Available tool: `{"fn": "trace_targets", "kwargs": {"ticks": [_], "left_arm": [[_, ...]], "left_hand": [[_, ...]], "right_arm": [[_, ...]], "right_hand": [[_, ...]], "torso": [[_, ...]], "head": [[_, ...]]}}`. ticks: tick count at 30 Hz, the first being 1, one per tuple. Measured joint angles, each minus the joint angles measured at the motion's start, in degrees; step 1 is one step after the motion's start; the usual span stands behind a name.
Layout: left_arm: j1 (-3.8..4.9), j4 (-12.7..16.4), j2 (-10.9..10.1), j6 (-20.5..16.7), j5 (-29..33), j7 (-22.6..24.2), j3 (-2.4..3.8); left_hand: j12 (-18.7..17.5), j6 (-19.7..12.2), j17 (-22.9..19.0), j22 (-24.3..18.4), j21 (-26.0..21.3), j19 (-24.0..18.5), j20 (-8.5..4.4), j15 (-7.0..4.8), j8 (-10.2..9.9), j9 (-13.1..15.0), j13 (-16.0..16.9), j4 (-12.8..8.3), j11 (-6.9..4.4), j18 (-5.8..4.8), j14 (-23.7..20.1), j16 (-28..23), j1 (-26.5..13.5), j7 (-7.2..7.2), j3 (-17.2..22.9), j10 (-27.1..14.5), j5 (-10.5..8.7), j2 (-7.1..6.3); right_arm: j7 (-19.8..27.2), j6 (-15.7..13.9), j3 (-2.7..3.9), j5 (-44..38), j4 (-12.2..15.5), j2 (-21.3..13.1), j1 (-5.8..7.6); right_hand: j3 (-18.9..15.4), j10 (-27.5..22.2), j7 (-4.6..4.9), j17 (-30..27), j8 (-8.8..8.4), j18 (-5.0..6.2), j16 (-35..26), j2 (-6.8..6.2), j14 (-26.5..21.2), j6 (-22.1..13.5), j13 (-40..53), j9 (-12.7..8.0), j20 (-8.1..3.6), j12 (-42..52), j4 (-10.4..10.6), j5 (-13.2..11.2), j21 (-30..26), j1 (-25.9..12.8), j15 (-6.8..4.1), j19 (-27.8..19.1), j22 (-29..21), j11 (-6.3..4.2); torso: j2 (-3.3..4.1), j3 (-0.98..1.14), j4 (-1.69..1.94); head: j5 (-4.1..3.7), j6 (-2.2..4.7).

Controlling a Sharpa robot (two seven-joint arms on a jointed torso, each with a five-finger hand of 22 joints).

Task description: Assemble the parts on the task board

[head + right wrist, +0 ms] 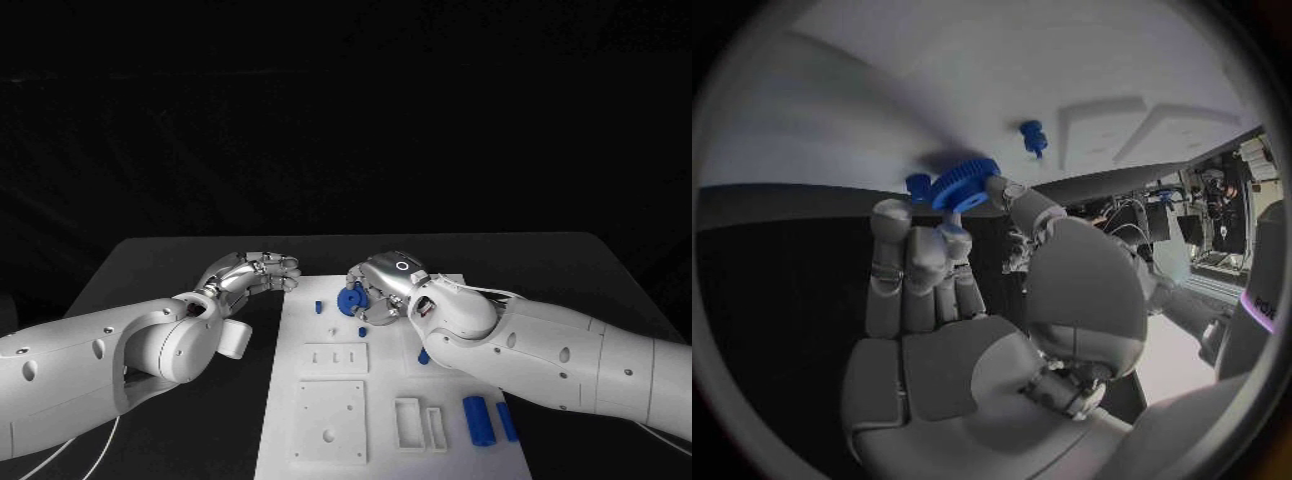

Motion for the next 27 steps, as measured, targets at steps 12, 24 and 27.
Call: {"fn": "trace_targets", "kwargs": {"ticks": [12, 24, 27], "left_arm": [[0.0, 0.0, -0.02, 0.0, 0.0, 0.0, 0.0], [0.0, -0.02, -0.04, 0.0, -0.01, -0.01, 0.0], [0.0, -0.02, -0.04, 0.0, -0.01, -0.03, 0.0]], "left_hand": [[0.0, 0.0, -0.01, 0.0, 0.0, 0.0, 0.0, 0.0, 0.0, -0.01, 0.0, 0.0, 0.0, 0.0, 0.0, -0.22, 0.0, 0.0, 0.0, 0.0, 0.0, 0.0], [0.0, 0.0, -0.01, 0.0, 0.0, 0.0, 0.0, 0.0, 0.0, 0.04, 0.0, 0.0, 0.0, 0.0, 0.0, -0.21, 0.0, 0.0, 0.0, 0.0, 0.0, 0.0], [0.0, 0.0, -0.02, 0.0, 0.0, 0.0, 0.0, 0.0, 0.0, 0.04, 0.0, 0.0, 0.0, 0.0, 0.0, -0.21, 0.0, 0.0, 0.0, 0.0, 0.0, 0.0]], "right_arm": [[-0.08, 0.14, -0.05, -0.04, -0.67, 0.35, -0.09], [0.65, 0.96, -0.11, 1.59, -1.23, 0.75, -0.1], [0.76, 1.64, -0.08, 2.26, -1.45, 0.83, -0.09]], "right_hand": [[0.47, 0.0, 0.18, -0.01, -0.16, 0.0, 0.0, -0.22, 0.0, -0.18, 0.01, -0.03, 0.01, 0.0, 0.14, -0.26, 0.0, 0.22, 0.01, -0.01, 0.0, 0.0], [-0.55, -0.53, 2.51, 0.12, -4.17, 0.0, -0.28, -0.52, -0.04, -5.53, 0.01, -1.79, 0.2, -0.26, -0.88, -2.66, -0.01, 0.36, 1.05, -0.2, 0.0, 1.55], [-0.55, -0.53, 2.49, 0.12, -4.18, -0.01, -0.28, -0.51, -0.04, -5.63, 0.01, -1.85, 0.21, -0.26, -0.88, -2.66, -0.01, 0.36, 1.05, -0.2, 0.0, 1.55]], "torso": [[-0.12, 0.05, -0.09], [-0.12, 0.04, -0.08], [-0.12, 0.04, -0.07]], "head": [[0.17, -0.07], [0.14, -0.09], [0.18, -0.12]]}}
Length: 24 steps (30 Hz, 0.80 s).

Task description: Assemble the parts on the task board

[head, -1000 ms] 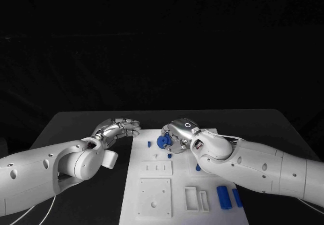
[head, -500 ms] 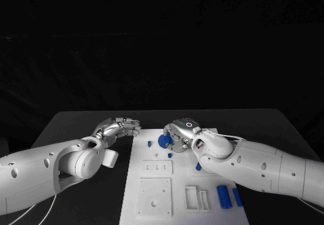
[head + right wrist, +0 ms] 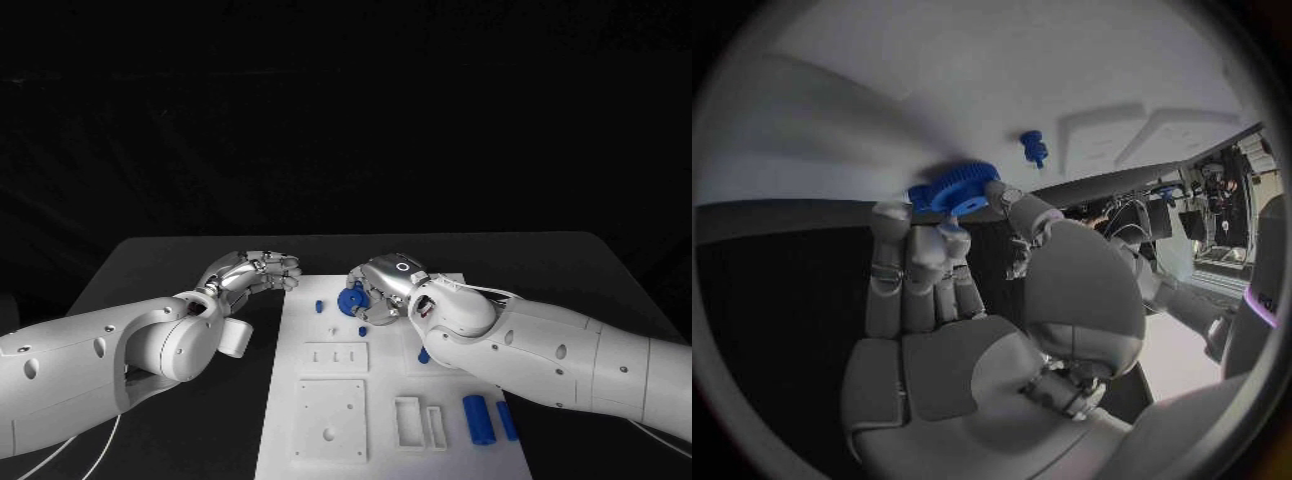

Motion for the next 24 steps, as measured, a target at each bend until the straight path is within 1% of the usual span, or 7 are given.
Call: {"fn": "trace_targets", "kwargs": {"ticks": [2, 3, 4, 9, 14, 20, 24], "left_arm": [[0.0, 0.0, 0.0, 0.0, 0.0, -0.02, 0.0], [0.0, 0.0, 0.01, 0.0, 0.0, -0.03, 0.0], [0.0, 0.0, 0.01, 0.0, 0.0, -0.03, 0.0], [0.0, -0.02, 0.05, 0.0, 0.0, -0.07, 0.0], [0.0, -0.04, 0.05, 0.0, 0.0, -0.1, 0.0], [0.0, -0.05, 0.02, 0.0, 0.0, -0.12, 0.0], [0.0, -0.06, -0.03, 0.0, 0.0, -0.13, 0.0]], "left_hand": [[0.0, 0.0, 0.0, 0.0, 0.0, 0.0, 0.0, 0.0, -0.04, 0.0, 0.0, 0.0, 0.0, 0.0, 0.0, 0.0, 0.0, 0.0, 0.0, 0.0, 0.0, 0.0], [-0.19, 0.0, 0.0, 0.0, 0.0, 0.0, 0.0, 0.0, -0.29, 0.0, 0.0, 0.0, 0.0, 0.0, 0.0, 0.0, 0.0, 0.0, 0.0, 0.0, 0.0, 0.0], [-0.24, 0.0, 0.0, 0.0, 0.0, 0.0, 0.0, 0.0, -0.3, 0.0, 0.0, 0.0, 0.0, 0.0, 0.0, 0.0, 0.0, 0.0, 0.0, 0.0, 0.0, 0.0], [-0.43, -0.21, 0.0, 0.0, 0.0, 0.0, 0.0, 0.0, -0.33, -0.01, 0.0, 0.0, 0.22, 0.0, 0.0, 0.0, 0.0, 0.21, 0.0, -0.22, 0.0, 0.0], [-0.51, -0.21, 0.0, 0.0, 0.0, 0.0, 0.0, 0.0, -0.33, -0.01, -0.06, 0.0, 0.22, 0.0, 0.0, 0.0, 0.0, 0.21, 0.0, -0.22, 0.0, 0.0], [-0.51, -0.21, -0.01, 0.0, 0.0, 0.0, 0.0, 0.0, -0.64, -0.01, -0.06, 0.0, 0.22, 0.0, 0.0, 0.0, 0.0, 0.21, 0.0, -0.22, 0.0, 0.0], [-0.64, -0.41, -0.01, 0.0, 0.0, 0.0, 0.0, 0.0, -0.64, -0.02, -0.06, 0.0, 0.42, 0.0, 0.0, 0.0, 0.0, 0.41, 0.0, -0.42, 0.0, 0.0]], "right_arm": [[0.05, 0.43, 0.01, 0.4, -0.07, 0.0, 0.01], [0.09, 0.7, 0.03, 0.73, -0.09, 0.0, 0.04], [0.12, 0.9, 0.04, 0.96, -0.11, -0.01, 0.06], [0.36, 1.87, 0.12, 2.52, -0.06, -0.03, 0.13], [0.72, 2.73, 0.19, 4.06, 0.02, -0.24, 0.22], [1.08, 3.57, 0.09, 5.38, 0.42, -1.14, 0.15], [1.47, 3.91, 0.1, 6.12, 0.66, -1.69, 0.15]], "right_hand": [[-0.45, 0.0, -0.21, 0.07, -0.4, 0.0, 0.0, -0.1, 0.0, -0.83, 0.03, -0.18, 0.0, 0.0, -0.41, -0.19, 0.0, -0.1, 0.0, -0.01, 0.0, 0.0], [-1.1, 0.0, -0.12, 0.08, -0.74, 0.0, 0.0, -0.38, 0.0, -1.86, 0.06, -0.28, 0.0, 0.0, -0.53, -0.22, 0.0, -0.39, 0.0, -0.01, 0.0, 0.0], [-1.62, 0.0, 0.34, 0.08, -1.03, 0.01, 0.0, -0.48, 0.0, -3.02, 0.09, -0.39, 0.02, 0.01, -0.61, 0.24, 0.0, -0.5, 0.0, 0.02, 0.0, 0.0], [-1.9, -0.24, 0.16, 0.18, -1.07, 0.01, -0.23, 0.08, -0.22, -3.85, 0.2, -0.43, -0.21, 0.01, -1.91, 6.06, 0.0, 0.04, -0.21, -0.22, 0.0, -0.25], [-1.72, -0.24, 0.17, 0.35, -1.17, 0.01, -0.23, 0.35, -0.22, -4.06, 0.27, -0.29, -0.21, 0.01, -1.9, 11.7, 0.0, 0.31, -0.21, -0.23, 0.0, -0.25], [-1.58, -0.23, 0.23, 0.5, -0.12, 0.23, -0.22, 0.95, -0.22, -4.11, 0.33, 0.36, -0.21, 0.01, -1.53, 16.55, 0.0, -0.3, -0.21, -0.23, 0.0, -0.25], [-1.79, -0.43, 0.58, 0.57, -0.11, 0.23, -0.22, 1.25, -0.22, -3.54, 0.34, 0.31, -0.21, 0.02, -1.29, 17.53, 0.0, -0.6, -0.21, -0.23, 0.0, -0.03]], "torso": [[0.0, -0.01, 0.0], [0.0, -0.02, 0.0], [0.0, -0.01, 0.0], [0.0, -0.04, 0.0], [0.0, -0.03, 0.0], [0.0, -0.03, -0.02], [-0.01, -0.03, -0.03]], "head": [[0.04, -0.02], [0.05, -0.03], [0.05, -0.03], [0.05, -0.02], [0.08, -0.12], [0.08, -0.15], [0.1, -0.19]]}}
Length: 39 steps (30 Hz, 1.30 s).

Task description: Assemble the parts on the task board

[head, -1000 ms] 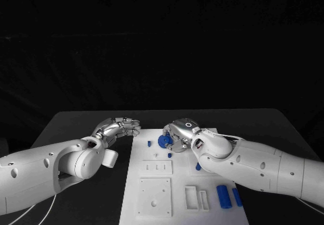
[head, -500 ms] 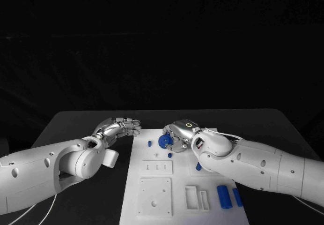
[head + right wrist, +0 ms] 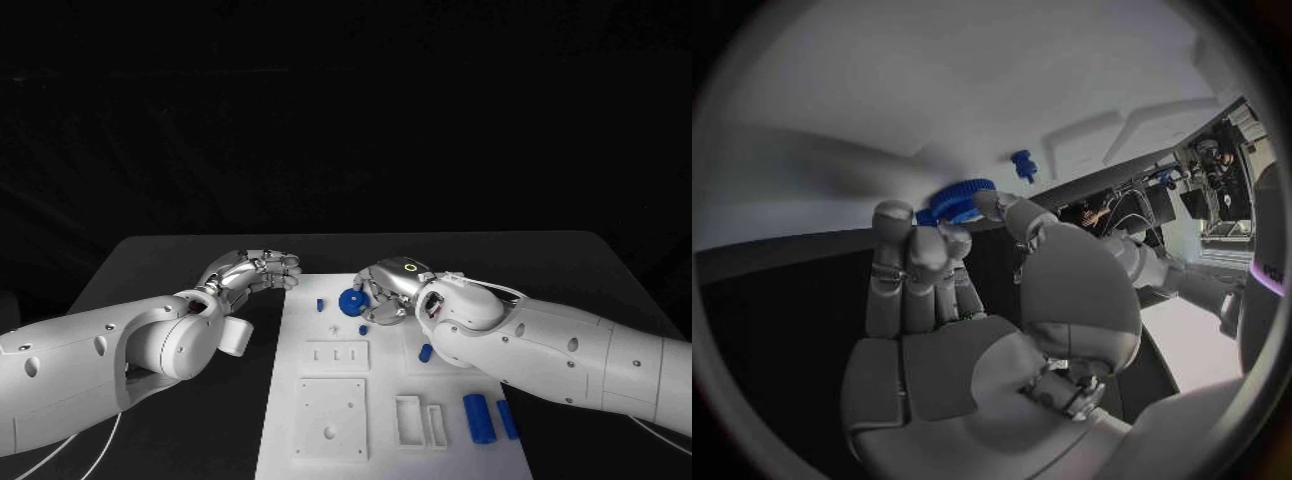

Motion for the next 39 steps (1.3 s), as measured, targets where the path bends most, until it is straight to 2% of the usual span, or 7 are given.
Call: {"fn": "trace_targets", "kwargs": {"ticks": [10, 17, 20, 23, 30, 34, 39], "left_arm": [[0.0, -0.12, 0.03, 0.0, 0.0, -0.02, 0.0], [0.0, -0.34, 0.05, 0.0, 0.0, -0.02, 0.0], [0.0, -0.47, 0.05, 0.01, 0.0, -0.02, 0.0], [0.0, -0.74, 0.05, 0.03, 0.0, -0.02, 0.0], [0.0, -1.68, 0.08, 0.06, 0.0, 0.06, 0.0], [0.0, -1.88, 0.11, 0.07, 0.0, 0.07, -0.01], [0.0, -2.13, 0.29, 0.13, 0.0, 0.08, -0.01]], "left_hand": [[-0.15, 0.0, 0.05, 0.0, 0.0, 0.0, 0.0, 0.0, 0.0, -0.01, 0.0, 0.0, 0.0, 0.0, 0.0, 0.0, 0.0, 0.0, 0.0, 0.0, 0.0, 0.0], [-0.15, 0.0, 0.04, 0.0, 0.0, 0.0, 0.0, 0.0, 0.0, -0.01, 0.0, 0.0, 0.0, 0.0, 0.0, 0.0, 0.0, 0.0, 0.0, 0.0, 0.0, 0.0], [-0.15, 0.0, 0.04, 0.0, 0.0, 0.0, 0.0, 0.0, 0.0, 0.01, 0.01, 0.0, 0.0, 0.0, 0.0, 0.0, 0.0, 0.0, 0.0, 0.0, 0.0, 0.0], [-0.15, 0.0, 0.04, 0.0, 0.0, 0.0, 0.0, 0.0, 0.0, 0.05, 0.01, 0.0, -0.01, 0.0, 0.0, 0.0, 0.0, 0.0, 0.0, 0.01, 0.0, 0.0], [-0.15, 0.0, 0.03, 0.0, 0.0, 0.0, 0.0, 0.0, 0.0, 0.11, 0.01, 0.0, -0.01, 0.0, 0.0, 0.0, 0.0, 0.0, 0.0, 0.01, 0.0, 0.0], [-0.15, 0.0, 0.07, 0.0, 0.0, 0.0, 0.0, 0.0, 0.0, 0.17, 0.01, 0.0, -0.01, 0.0, 0.0, 0.0, 0.0, 0.0, 0.0, 0.01, 0.0, 0.0], [-0.15, 0.0, 0.09, 0.0, 0.0, 0.0, 0.0, 0.0, 0.0, 0.17, 0.01, 0.0, -0.01, 0.0, 0.0, 0.0, 0.0, 0.0, 0.0, 0.01, 0.0, 0.0]], "right_arm": [[0.74, -0.88, -0.1, 1.58, -0.1, -1.12, -0.08], [3.87, -3.8, -0.14, 6.13, 0.98, -2.99, -0.22], [6.53, -5.06, 0.53, 10.41, 2.16, -4.86, -0.23], [8.99, -5.5, 1.28, 14.91, 3.1, -7.21, -0.11], [13.38, -4.06, 1.98, 24.45, 2.81, -12.7, 1.16], [15.32, -2.04, 2.05, 27.13, 1.63, -15.03, 2.12], [16.91, 0.13, 2.05, 29.1, -0.21, -17.17, 2.41]], "right_hand": [[-0.59, 0.0, -0.01, 0.06, 0.32, 0.0, 0.01, 0.22, 0.22, 0.18, 0.04, 0.02, 0.01, 0.02, 0.52, 0.22, 0.0, -0.86, 0.22, 0.0, 0.0, 0.0], [-1.04, -0.11, 0.08, 0.15, 0.51, 0.0, 0.01, 0.33, 0.22, 0.35, 0.05, 0.01, 0.01, 0.01, 0.07, -0.27, 0.0, -0.96, 0.21, 0.0, 0.0, 0.12], [-2.6, -0.41, 0.31, 0.22, 0.79, 0.0, 0.02, 1.38, 0.22, 0.64, 0.13, 0.09, 0.02, 0.26, -1.18, -0.27, 0.0, -1.36, 0.21, 0.0, 0.0, 0.42], [-4.13, -0.72, 0.33, 0.28, 0.79, -0.01, -0.14, 2.27, 0.14, 0.66, 0.13, 0.09, -0.01, 0.26, -2.71, -0.46, 0.0, -1.69, 0.68, -0.21, 0.0, 0.73], [-8.16, -1.23, 0.34, 0.46, 0.79, -0.15, -0.2, 4.59, 0.03, 0.66, 0.13, 0.09, -0.22, 0.49, -6.36, -0.16, 0.0, -2.95, 1.19, -0.63, 0.0, 1.24], [-9.89, -1.23, 0.34, 0.52, 0.79, -0.3, -0.2, 5.0, 0.03, 0.66, 0.13, 0.07, -0.24, 0.49, -6.73, -1.28, 0.0, -2.54, 1.19, -0.83, 0.0, 1.24], [-11.03, -1.23, 0.35, 0.53, 0.79, -0.33, -0.2, 5.47, -0.18, 0.65, 0.13, -0.02, -0.22, 0.49, -6.76, -2.22, 0.0, -1.69, 1.4, -1.22, 0.0, 1.24]], "torso": [[-0.01, 0.03, -0.03], [-0.02, 0.05, -0.03], [-0.04, 0.08, -0.03], [-0.05, 0.09, -0.06], [-0.19, 0.12, -0.27], [-0.3, 0.26, -0.49], [-0.4, 0.48, -0.68]], "head": [[0.04, -0.05], [-0.05, 0.14], [-0.14, 0.26], [-0.23, 0.46], [-0.48, 0.85], [-0.63, 0.94], [-1.01, 0.99]]}}
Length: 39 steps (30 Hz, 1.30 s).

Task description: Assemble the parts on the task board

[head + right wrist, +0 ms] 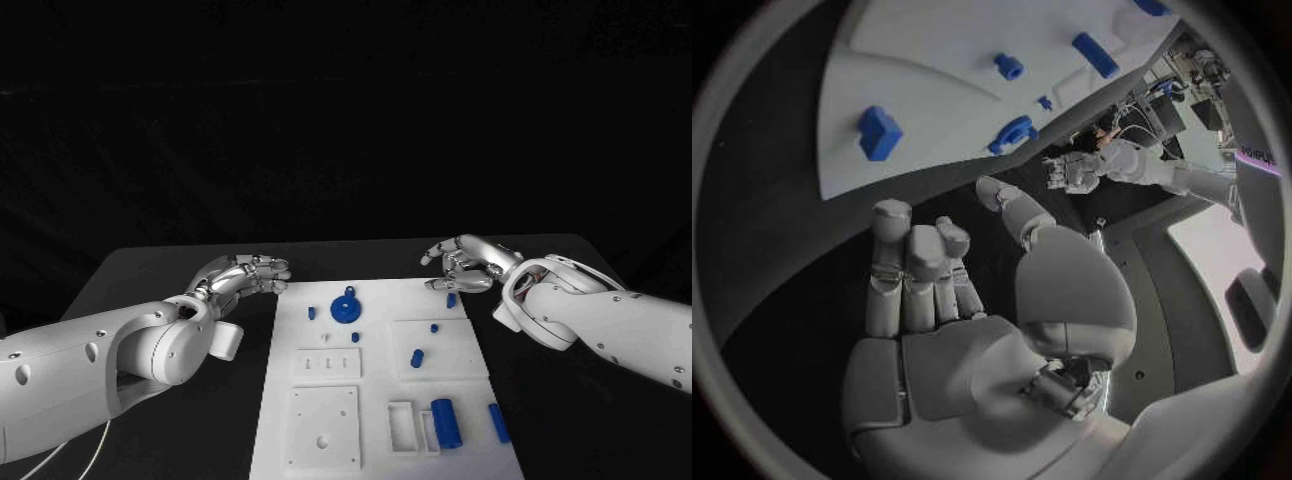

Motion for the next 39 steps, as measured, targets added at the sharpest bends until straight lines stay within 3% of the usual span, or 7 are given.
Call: {"fn": "trace_targets", "kwargs": {"ticks": [5, 17, 25, 35, 39], "left_arm": [[0.01, -0.47, 0.09, 0.06, 0.0, 0.0, 0.0], [-0.01, -0.65, 0.24, 0.27, 0.0, 0.0, 0.0], [-0.01, -0.78, 0.23, 0.35, 0.0, 0.0, -0.01], [-0.01, -0.98, 0.24, 0.43, 0.0, 0.01, -0.01], [-0.02, -1.05, 0.26, 0.45, -0.01, 0.01, -0.02]], "left_hand": [[0.0, 0.0, 0.0, 0.0, 0.0, 0.0, 0.0, 0.0, 0.0, 0.0, 0.0, 0.0, 0.0, 0.0, 0.0, 0.0, 0.0, 0.0, 0.0, 0.0, 0.0, 0.0], [0.0, 0.0, -0.01, 0.0, 0.0, 0.0, 0.0, 0.0, 0.0, 0.04, 0.0, 0.0, 0.0, 0.0, 0.0, 0.0, 0.0, 0.0, 0.0, 0.0, 0.0, 0.0], [0.0, 0.0, -0.01, 0.0, 0.0, 0.0, 0.0, 0.0, 0.0, 0.04, 0.0, 0.0, 0.0, 0.0, 0.0, 0.0, 0.0, 0.0, 0.0, 0.0, 0.0, 0.0], [0.0, 0.0, -0.02, 0.0, 0.0, 0.0, 0.0, 0.0, 0.0, 0.04, 0.0, 0.0, 0.0, 0.0, 0.0, 0.0, 0.0, 0.0, 0.0, 0.0, 0.0, 0.0], [0.0, 0.0, -0.02, 0.0, 0.0, 0.0, 0.0, 0.0, 0.0, 0.03, 0.0, 0.0, 0.0, 0.0, 0.0, 0.0, 0.0, 0.0, 0.0, 0.0, 0.0, 0.0]], "right_arm": [[1.1, 1.92, -0.04, 1.5, -1.26, -1.82, 0.03], [1.71, 5.14, -0.04, 2.87, -3.98, -2.43, -0.41], [1.41, 5.54, -0.06, 2.69, -4.28, -2.45, -1.56], [0.78, 5.57, -0.08, 1.23, -4.18, -2.43, -2.96], [0.53, 5.55, -0.07, 0.76, -4.19, -2.39, -3.46]], "right_hand": [[-0.49, -0.12, 0.0, 0.02, 0.0, -0.01, 0.01, -0.13, 0.0, 0.0, -0.08, 0.0, 0.04, 0.0, 0.03, 0.0, 0.0, 0.45, 0.0, -0.04, 0.0, 0.12], [-2.8, -0.51, 0.22, 0.05, 0.0, -0.02, -0.45, -0.3, -0.21, -0.22, -0.2, -0.3, 0.31, -0.01, 0.07, -0.28, -0.06, 0.74, 0.2, -0.71, 0.0, 0.52], [-4.68, -0.84, 0.85, 0.04, -0.3, -0.06, -0.7, -0.56, -0.41, -0.85, -0.27, -0.56, 0.4, -0.01, 0.1, -2.67, -0.47, 0.48, 0.39, -1.05, 0.0, 0.84], [-5.92, -1.12, 0.87, 0.04, -0.3, -0.12, -0.79, -0.92, -0.42, -0.87, -0.41, -0.6, 0.41, -0.02, -0.07, -7.08, -0.77, 0.56, 0.39, -1.21, 0.0, 0.71], [-6.08, -1.32, 0.63, 0.03, -0.3, -0.13, -0.79, -0.92, -0.42, -0.63, -0.48, -0.6, 0.41, -0.02, 0.09, -7.38, -0.77, 0.56, 0.39, -1.21, 0.0, 0.51]], "torso": [[-0.02, 0.13, -0.08], [0.03, 0.02, 0.06], [0.05, -0.12, 0.08], [0.07, -0.14, 0.07], [0.07, -0.12, 0.05]], "head": [[-0.52, 0.01], [-1.38, -0.15], [-1.61, -0.24], [-1.81, -0.58], [-1.83, -0.69]]}}
